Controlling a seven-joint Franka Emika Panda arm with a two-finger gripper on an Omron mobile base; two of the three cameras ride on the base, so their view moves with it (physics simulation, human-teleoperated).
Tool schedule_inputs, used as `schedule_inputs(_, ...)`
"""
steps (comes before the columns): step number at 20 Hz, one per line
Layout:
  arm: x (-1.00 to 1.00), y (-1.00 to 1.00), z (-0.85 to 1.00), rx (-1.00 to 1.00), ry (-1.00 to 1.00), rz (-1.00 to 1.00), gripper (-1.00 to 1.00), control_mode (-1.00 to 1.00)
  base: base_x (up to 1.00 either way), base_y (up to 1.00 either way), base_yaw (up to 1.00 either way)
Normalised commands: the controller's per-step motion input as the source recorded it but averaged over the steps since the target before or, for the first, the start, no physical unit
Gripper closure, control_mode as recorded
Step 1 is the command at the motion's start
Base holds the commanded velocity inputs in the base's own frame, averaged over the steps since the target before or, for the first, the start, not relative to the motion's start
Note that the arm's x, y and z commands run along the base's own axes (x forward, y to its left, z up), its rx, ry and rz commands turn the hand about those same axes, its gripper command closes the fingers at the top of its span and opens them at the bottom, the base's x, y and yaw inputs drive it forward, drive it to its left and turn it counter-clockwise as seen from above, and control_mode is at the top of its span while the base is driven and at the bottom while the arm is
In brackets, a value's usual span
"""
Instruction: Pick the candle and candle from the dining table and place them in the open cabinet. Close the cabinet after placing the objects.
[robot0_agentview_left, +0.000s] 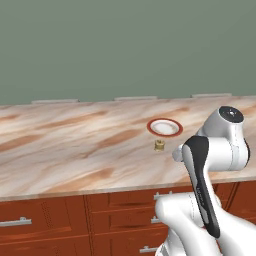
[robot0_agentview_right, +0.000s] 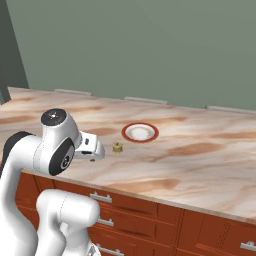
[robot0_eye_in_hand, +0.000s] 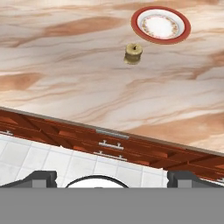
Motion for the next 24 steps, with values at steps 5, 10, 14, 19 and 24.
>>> schedule_inputs(5, 0.0, 0.0, 0.0, 0.0, 0.0, 0.0, -1.0, 1.0, 0.03, 0.0, 0.0)
schedule_inputs(10, 0.0, 0.0, 0.0, 0.0, 0.0, 0.0, -1.0, 1.0, 0.0, 0.0, 0.0)
schedule_inputs(14, -0.14, 0.0, 0.0, 0.0, -0.04, 0.0, -1.0, -1.0, -0.04, 0.0, 0.0)
schedule_inputs(19, -0.08, 0.0, -0.01, 0.0, -0.15, 0.01, -1.0, -1.0, 0.0, 0.0, 0.0)
schedule_inputs(24, 0.1, 0.0, -0.26, 0.0, -0.12, 0.0, -1.0, -1.0, 0.0, 0.0, 0.0)
